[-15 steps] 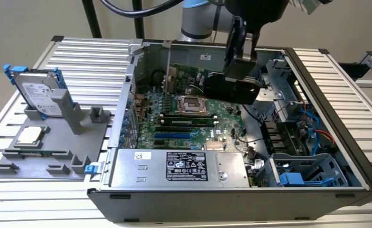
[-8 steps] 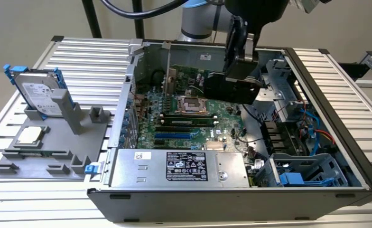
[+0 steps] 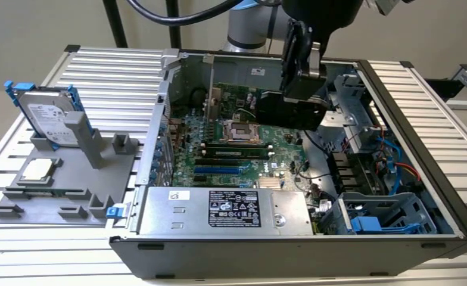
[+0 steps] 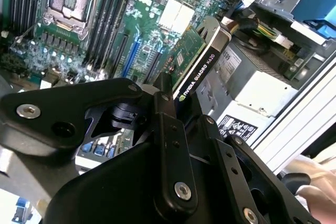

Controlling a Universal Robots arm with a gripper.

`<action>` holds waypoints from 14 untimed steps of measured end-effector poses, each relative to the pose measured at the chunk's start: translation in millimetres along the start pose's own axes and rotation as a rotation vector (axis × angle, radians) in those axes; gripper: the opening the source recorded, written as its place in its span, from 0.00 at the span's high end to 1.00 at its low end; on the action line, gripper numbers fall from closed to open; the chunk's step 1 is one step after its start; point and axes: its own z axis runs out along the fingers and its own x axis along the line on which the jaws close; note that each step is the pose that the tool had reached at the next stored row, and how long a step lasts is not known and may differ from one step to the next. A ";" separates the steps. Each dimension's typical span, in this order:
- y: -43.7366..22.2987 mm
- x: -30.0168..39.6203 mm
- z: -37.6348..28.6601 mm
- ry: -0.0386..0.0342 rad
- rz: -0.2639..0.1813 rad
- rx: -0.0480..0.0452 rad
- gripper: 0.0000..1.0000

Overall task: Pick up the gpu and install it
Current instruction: 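Insert the gpu into the slot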

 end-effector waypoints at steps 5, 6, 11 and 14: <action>0.0 0.0 0.0 0.0008 -0.021 0.0003 1.00; 0.0 0.0 0.0 0.0009 -0.026 0.0003 1.00; 0.0 0.0 0.0 0.0016 -0.045 0.0006 1.00; 0.0 0.0 0.0 0.0020 -0.056 0.0007 1.00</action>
